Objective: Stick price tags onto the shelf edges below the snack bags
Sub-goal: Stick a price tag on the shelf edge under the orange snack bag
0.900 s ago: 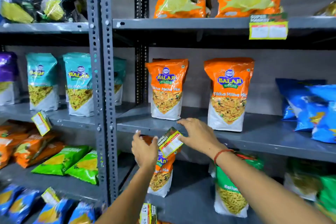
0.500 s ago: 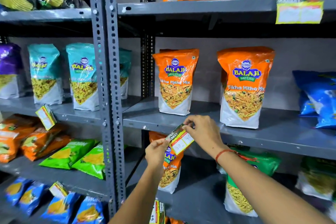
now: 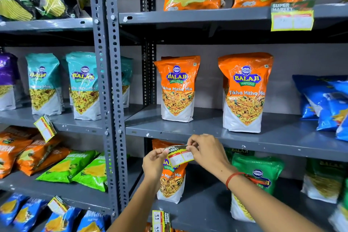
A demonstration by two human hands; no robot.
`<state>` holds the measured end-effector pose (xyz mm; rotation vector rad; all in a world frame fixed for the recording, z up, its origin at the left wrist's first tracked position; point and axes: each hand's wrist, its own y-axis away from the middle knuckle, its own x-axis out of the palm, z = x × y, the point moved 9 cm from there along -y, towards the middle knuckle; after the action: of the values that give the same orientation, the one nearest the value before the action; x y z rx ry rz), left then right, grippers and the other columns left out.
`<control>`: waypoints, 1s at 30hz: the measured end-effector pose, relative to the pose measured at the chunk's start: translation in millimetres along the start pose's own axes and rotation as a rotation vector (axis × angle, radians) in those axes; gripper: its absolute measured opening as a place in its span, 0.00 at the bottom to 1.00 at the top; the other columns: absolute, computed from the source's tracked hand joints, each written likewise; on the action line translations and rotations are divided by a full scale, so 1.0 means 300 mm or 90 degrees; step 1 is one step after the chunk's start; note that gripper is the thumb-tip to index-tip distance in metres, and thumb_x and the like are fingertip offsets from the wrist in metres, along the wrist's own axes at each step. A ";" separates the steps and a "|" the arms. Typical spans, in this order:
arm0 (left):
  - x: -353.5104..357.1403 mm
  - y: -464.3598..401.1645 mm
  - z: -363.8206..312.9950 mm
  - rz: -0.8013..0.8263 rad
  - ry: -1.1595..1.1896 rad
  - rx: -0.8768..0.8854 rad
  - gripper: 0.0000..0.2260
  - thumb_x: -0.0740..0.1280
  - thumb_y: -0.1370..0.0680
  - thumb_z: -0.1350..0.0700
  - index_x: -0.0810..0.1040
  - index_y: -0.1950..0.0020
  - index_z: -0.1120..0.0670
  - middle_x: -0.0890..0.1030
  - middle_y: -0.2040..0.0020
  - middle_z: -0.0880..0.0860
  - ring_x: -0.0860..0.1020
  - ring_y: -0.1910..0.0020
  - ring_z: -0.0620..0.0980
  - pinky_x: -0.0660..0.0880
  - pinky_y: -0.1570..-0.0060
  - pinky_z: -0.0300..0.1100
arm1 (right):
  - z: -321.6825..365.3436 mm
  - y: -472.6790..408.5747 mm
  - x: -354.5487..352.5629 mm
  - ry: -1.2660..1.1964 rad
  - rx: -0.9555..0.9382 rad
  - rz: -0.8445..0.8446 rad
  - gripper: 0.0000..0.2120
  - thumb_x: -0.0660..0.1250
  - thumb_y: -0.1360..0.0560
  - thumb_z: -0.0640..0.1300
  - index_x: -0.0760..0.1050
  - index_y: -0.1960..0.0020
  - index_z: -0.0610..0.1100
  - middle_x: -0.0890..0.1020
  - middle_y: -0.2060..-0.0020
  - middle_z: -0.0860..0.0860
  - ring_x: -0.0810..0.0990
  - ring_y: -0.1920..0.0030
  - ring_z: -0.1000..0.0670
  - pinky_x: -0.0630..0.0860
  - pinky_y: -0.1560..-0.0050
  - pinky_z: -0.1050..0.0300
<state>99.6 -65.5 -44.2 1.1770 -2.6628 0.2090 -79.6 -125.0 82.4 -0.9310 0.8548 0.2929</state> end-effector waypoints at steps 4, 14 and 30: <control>-0.038 0.026 -0.042 -0.016 -0.007 0.029 0.03 0.75 0.28 0.61 0.84 0.59 0.60 0.86 0.60 0.60 0.84 0.65 0.51 0.81 0.63 0.44 | -0.029 0.052 0.013 -0.036 0.043 -0.007 0.05 0.69 0.31 0.53 0.79 0.60 0.52 0.81 0.67 0.57 0.77 0.60 0.57 0.77 0.61 0.56; -0.004 0.031 -0.256 -0.082 -0.286 0.172 0.07 0.76 0.29 0.50 0.83 0.64 0.49 0.82 0.71 0.43 0.79 0.72 0.38 0.69 0.72 0.34 | -0.046 0.027 -0.058 0.004 0.050 -0.131 0.11 0.70 0.31 0.57 0.79 0.65 0.50 0.81 0.68 0.54 0.75 0.62 0.51 0.74 0.60 0.53; 0.036 -0.012 -0.332 -0.096 -0.404 0.238 0.08 0.74 0.27 0.47 0.81 0.61 0.49 0.79 0.68 0.43 0.79 0.67 0.41 0.72 0.70 0.37 | -0.077 -0.046 -0.040 0.032 0.072 -0.154 0.11 0.70 0.29 0.54 0.74 0.66 0.50 0.78 0.68 0.55 0.73 0.62 0.51 0.71 0.60 0.53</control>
<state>109.7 -54.0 54.9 1.8090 -3.1344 0.3737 -91.4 -149.9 92.3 -0.9284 0.7872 0.0125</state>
